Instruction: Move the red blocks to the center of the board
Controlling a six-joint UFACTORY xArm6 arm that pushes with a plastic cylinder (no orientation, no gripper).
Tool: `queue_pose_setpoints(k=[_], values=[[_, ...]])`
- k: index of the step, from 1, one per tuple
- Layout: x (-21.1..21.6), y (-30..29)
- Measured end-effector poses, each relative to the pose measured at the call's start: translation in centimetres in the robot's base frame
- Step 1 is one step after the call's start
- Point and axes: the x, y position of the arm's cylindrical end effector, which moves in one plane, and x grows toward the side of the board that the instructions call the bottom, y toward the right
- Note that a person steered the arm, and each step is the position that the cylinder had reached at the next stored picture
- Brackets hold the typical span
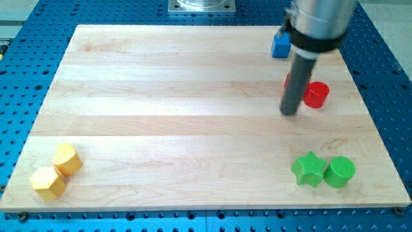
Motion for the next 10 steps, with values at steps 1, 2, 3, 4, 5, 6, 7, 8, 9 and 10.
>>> queue_pose_setpoints(k=[1, 2, 3, 4, 5, 6, 7, 8, 9, 10], values=[[2.6, 5.6], [-0.1, 9.7], [-2.9, 9.8], [-4.0, 6.5], [-4.5, 2.5], [-4.5, -4.4], [-4.5, -2.7], [-5.5, -0.1], [-7.4, -1.0], [-7.5, -10.4]])
